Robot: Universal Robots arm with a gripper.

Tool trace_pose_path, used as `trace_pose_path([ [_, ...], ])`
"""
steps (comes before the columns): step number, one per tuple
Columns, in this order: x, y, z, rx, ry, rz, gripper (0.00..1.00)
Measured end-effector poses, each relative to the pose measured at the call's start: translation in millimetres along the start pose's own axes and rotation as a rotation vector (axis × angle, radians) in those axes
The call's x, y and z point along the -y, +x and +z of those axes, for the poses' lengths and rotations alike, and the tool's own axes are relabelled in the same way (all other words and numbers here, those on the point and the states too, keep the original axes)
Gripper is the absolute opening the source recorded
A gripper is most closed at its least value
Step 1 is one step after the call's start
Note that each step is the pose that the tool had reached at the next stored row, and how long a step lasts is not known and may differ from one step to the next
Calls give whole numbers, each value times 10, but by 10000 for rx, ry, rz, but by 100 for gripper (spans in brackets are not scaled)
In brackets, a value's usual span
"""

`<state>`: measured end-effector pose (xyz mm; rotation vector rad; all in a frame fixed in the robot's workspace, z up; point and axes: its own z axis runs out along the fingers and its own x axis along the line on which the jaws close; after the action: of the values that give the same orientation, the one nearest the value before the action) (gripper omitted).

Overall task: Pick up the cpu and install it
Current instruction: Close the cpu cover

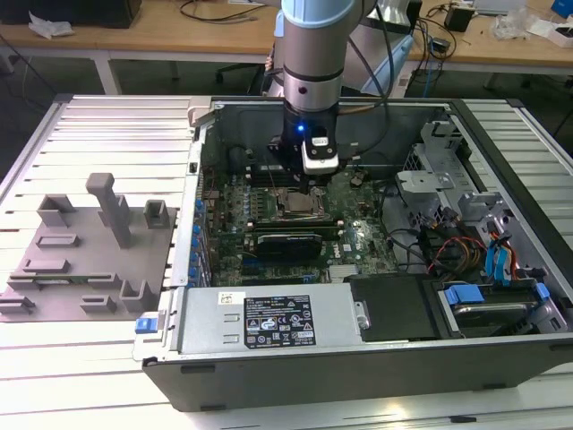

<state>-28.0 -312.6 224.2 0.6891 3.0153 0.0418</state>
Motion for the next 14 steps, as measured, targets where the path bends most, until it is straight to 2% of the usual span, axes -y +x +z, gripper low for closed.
trace_pose_path([
  [3, 0, 0, 6, -20, 24, -962, 11],
  [8, 1, 0, 14, -56, 168, -2012, 11],
  [10, 0, 0, 17, -71, 241, -2355, 11],
  [13, 1, 1, 22, -93, 411, -2935, 11],
  [14, 1, 1, 24, -96, 493, -3138, 11],
])
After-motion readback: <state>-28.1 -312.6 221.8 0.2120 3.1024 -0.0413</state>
